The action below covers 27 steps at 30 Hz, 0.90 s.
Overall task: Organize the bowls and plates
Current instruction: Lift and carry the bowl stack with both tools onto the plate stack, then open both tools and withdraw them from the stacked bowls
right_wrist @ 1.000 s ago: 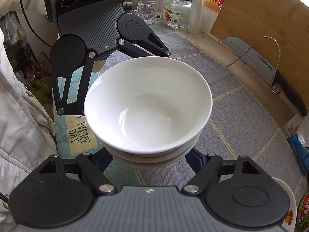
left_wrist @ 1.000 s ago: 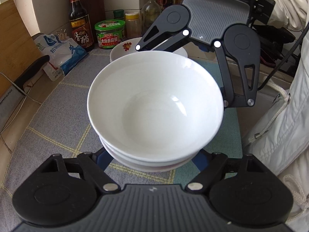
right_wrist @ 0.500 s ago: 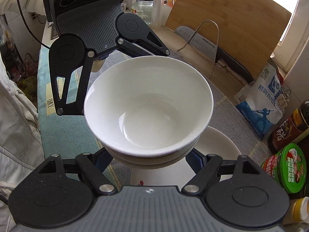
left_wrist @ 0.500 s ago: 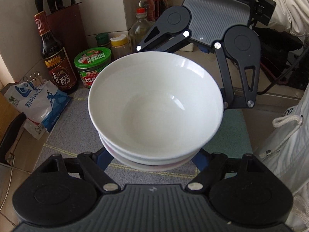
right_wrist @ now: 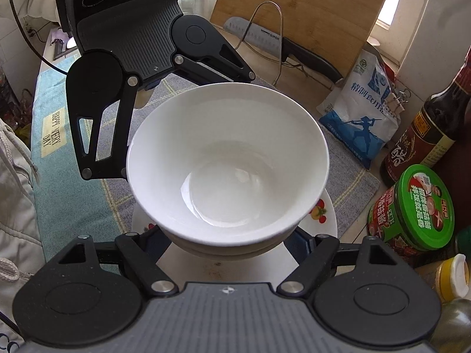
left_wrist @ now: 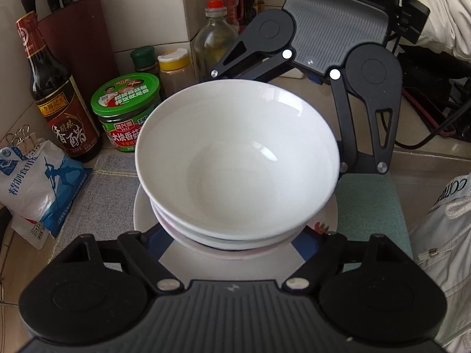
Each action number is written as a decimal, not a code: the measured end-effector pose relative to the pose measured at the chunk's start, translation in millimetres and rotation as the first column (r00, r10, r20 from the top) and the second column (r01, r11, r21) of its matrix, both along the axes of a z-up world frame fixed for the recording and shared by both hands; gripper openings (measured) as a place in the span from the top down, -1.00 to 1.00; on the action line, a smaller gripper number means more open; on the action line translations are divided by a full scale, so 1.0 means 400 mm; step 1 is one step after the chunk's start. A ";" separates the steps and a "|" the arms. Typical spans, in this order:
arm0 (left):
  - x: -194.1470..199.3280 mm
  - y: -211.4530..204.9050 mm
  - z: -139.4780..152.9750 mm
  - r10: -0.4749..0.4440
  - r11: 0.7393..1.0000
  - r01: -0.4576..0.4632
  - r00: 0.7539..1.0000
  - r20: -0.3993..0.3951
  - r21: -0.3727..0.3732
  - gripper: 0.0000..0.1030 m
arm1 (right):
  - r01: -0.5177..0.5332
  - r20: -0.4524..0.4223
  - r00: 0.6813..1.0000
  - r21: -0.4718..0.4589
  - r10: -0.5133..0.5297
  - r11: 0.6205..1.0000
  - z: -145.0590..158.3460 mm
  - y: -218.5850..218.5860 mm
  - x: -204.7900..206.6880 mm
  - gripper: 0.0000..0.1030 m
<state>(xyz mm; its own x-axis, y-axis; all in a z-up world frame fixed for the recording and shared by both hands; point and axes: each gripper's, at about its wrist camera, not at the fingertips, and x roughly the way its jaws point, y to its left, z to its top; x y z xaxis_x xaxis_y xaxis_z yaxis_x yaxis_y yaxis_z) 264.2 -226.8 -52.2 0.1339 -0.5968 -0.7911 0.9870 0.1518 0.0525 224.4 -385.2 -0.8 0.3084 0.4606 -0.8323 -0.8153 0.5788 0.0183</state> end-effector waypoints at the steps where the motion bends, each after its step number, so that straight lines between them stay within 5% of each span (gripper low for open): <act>1: 0.001 -0.002 -0.003 0.000 1.000 0.000 1.000 -0.002 0.000 -0.63 | 0.000 -0.002 1.000 -0.001 0.000 1.000 -0.003 -0.002 0.001 -0.66; 21: 0.022 -0.010 -0.025 0.006 1.000 -0.008 0.998 -0.056 -0.023 -0.65 | 0.045 -0.053 0.998 -0.013 -0.046 0.999 -0.030 -0.002 0.023 -0.67; 27: -0.010 -0.003 -0.020 0.027 0.999 -0.027 0.999 0.022 -0.041 -0.82 | 0.054 -0.034 0.998 -0.008 -0.054 0.998 -0.030 0.003 0.010 -1.00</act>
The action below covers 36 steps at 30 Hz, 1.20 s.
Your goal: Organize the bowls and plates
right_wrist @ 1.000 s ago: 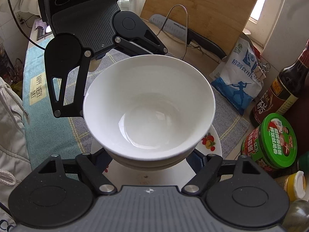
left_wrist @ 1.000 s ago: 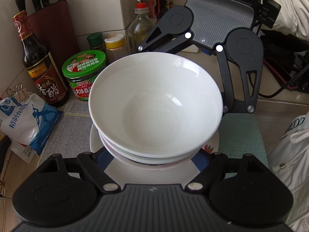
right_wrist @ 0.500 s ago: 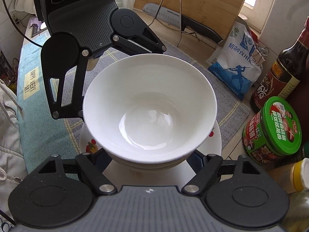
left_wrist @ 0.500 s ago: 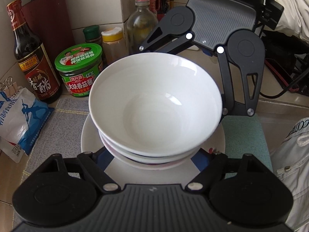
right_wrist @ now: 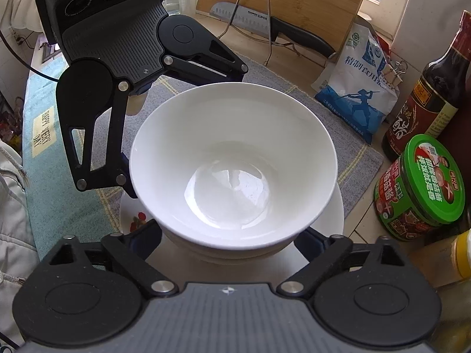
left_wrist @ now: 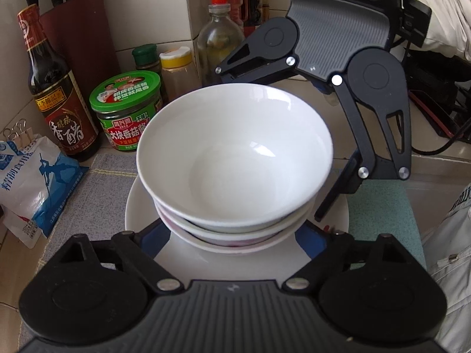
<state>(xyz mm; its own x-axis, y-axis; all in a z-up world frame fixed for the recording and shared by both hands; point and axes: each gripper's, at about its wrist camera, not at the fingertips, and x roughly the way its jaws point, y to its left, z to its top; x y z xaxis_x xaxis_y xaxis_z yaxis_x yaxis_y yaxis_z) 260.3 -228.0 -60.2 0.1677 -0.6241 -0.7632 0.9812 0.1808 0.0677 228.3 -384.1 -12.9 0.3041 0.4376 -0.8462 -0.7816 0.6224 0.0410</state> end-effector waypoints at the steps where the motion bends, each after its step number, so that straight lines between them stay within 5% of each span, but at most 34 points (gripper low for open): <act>1: -0.005 0.005 0.003 0.010 1.000 -0.010 1.000 0.007 -0.007 -0.83 | 0.000 0.002 1.000 -0.005 0.000 1.000 0.002 0.001 -0.005 -1.00; 11: -0.087 0.123 0.055 0.179 0.977 -0.170 0.982 0.065 -0.129 -0.90 | 0.186 0.093 0.980 -0.081 -0.178 0.979 0.056 0.027 -0.092 -1.00; 15: -0.122 0.167 0.091 0.336 0.929 -0.313 0.937 0.098 -0.196 -0.93 | 0.397 0.131 0.914 -0.107 -0.383 0.912 0.085 0.058 -0.137 -1.00; 20: -0.178 0.215 0.125 0.518 0.839 -0.486 0.851 0.087 -0.245 -0.93 | 0.670 0.160 0.739 -0.084 -0.654 0.737 0.122 0.108 -0.204 -1.00; 26: -0.248 0.270 0.160 0.635 0.764 -0.618 0.772 0.046 -0.184 -0.93 | 0.917 0.105 0.392 0.028 -0.914 0.397 0.164 0.149 -0.314 -1.00; 28: -0.265 0.287 0.174 0.652 0.751 -0.636 0.757 0.042 -0.179 -0.93 | 0.945 0.099 0.315 0.060 -0.944 0.322 0.176 0.170 -0.348 -1.00; 31: -0.276 0.314 0.196 0.678 0.726 -0.664 0.735 0.019 -0.179 -0.93 | 0.960 0.147 0.249 0.090 -0.957 0.263 0.201 0.214 -0.396 -1.00; 36: -0.294 0.333 0.225 0.694 0.710 -0.680 0.720 0.017 -0.185 -0.94 | 0.968 0.179 0.187 0.137 -0.966 0.213 0.234 0.251 -0.449 -1.00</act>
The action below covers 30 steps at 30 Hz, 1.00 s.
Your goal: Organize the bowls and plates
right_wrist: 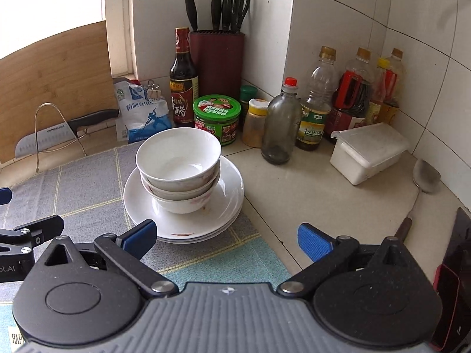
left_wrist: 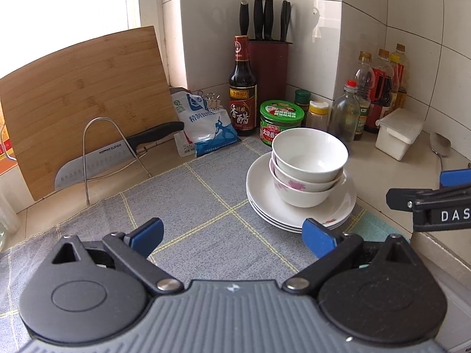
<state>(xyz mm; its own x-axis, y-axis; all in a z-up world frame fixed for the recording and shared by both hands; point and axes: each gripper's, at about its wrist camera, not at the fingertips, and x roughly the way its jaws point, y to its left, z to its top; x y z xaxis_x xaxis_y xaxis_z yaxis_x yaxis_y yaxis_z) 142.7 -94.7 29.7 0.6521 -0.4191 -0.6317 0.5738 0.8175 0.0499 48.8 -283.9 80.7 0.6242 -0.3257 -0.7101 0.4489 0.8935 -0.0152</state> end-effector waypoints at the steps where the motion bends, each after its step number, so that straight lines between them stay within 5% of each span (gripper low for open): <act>1: -0.005 0.001 0.005 0.001 1.000 -0.001 1.000 0.006 -0.002 -0.95 | 0.005 0.006 1.000 -0.003 -0.005 1.000 0.004 0.006 -0.006 -1.00; 30: -0.017 -0.007 0.033 0.002 0.999 -0.001 0.999 0.032 -0.038 -0.95 | 0.006 0.041 0.999 0.002 -0.006 1.000 0.025 0.030 -0.016 -1.00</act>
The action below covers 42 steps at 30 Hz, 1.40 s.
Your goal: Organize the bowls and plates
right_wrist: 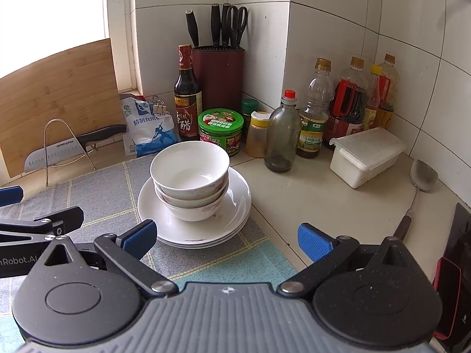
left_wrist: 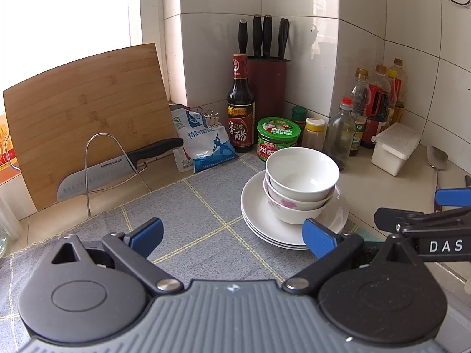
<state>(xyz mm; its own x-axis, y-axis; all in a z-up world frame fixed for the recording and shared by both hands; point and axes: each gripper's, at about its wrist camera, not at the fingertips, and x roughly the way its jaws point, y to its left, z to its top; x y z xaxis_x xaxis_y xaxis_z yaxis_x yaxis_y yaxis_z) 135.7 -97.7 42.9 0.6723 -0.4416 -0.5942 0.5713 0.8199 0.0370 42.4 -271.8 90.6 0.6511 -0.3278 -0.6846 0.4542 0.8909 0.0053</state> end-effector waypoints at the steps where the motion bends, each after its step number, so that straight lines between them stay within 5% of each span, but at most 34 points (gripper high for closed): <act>1: 0.001 -0.001 0.000 0.001 1.000 -0.001 1.000 -0.001 0.001 -0.95 | 0.000 0.000 1.000 0.000 0.000 1.000 0.000 0.000 0.000 -1.00; 42: -0.005 0.002 0.007 0.005 1.000 -0.005 1.000 0.005 0.000 -0.94 | -0.011 0.016 1.000 -0.019 0.011 1.000 0.016 0.009 -0.015 -1.00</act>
<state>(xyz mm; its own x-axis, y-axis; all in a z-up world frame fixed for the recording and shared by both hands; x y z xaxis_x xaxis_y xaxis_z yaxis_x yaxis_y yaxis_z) 133.8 -96.9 45.8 0.6776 -0.4386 -0.5904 0.5671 0.8227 0.0398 36.6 -268.2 96.8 0.6657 -0.3334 -0.6676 0.4445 0.8958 -0.0041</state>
